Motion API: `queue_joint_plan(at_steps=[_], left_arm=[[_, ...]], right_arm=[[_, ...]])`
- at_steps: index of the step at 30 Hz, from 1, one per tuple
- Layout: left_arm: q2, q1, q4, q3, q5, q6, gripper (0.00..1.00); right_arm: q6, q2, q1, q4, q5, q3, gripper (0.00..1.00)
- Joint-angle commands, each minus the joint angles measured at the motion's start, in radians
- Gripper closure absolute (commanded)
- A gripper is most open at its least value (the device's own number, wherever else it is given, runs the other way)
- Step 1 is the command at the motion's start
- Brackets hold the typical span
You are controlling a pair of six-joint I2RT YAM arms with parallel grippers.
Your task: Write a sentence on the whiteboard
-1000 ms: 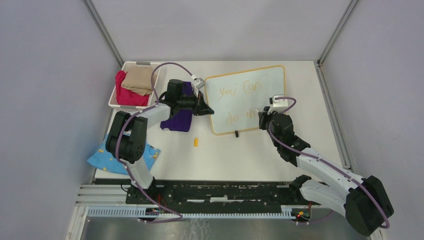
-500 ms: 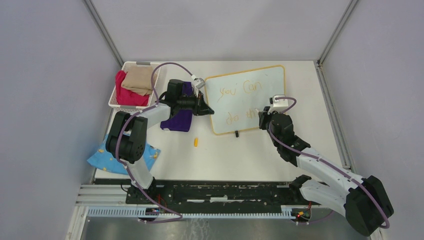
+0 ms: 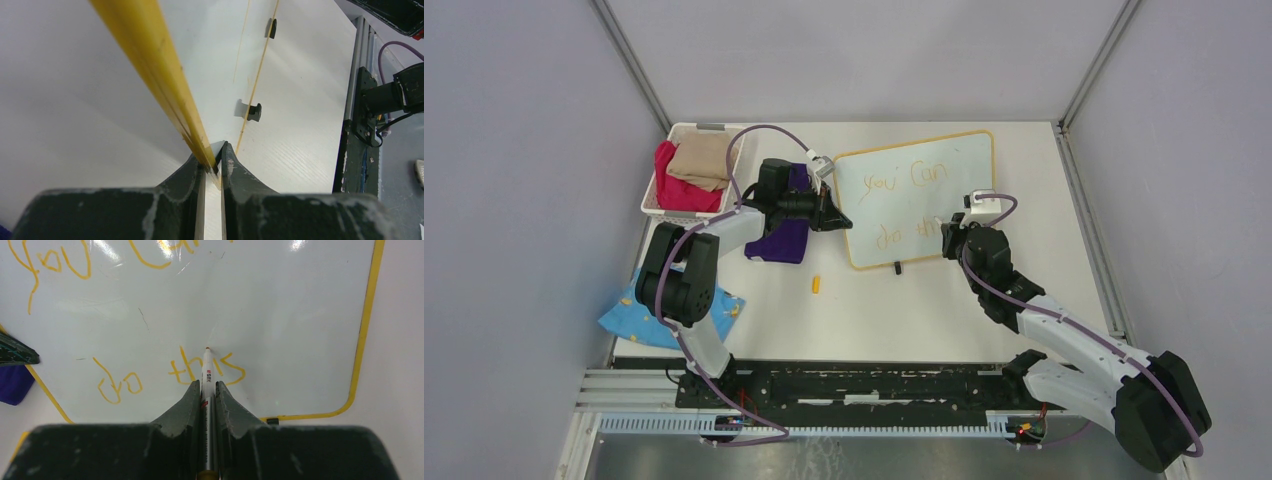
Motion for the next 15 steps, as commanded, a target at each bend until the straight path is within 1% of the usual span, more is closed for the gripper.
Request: queue_joint_plan(at_steps=[1,8,15], left_arm=[[0.06,-0.04,-0.071,-0.016,-0.176,0.153,0.98],[0.058,-0.041,-0.071,-0.016,-0.18,0.15,0.98],[0.057,-0.041,-0.071,-0.017,-0.187,0.15,0.98]], right_arm=[[0.007,0.007,-0.014,0.005,0.03,0.034,1.0],[-0.001,-0.034,-0.014,-0.006,-0.021,0.041,1.0],[0.005,-0.125,-0.014,-0.087,-0.071,0.049,1.0]])
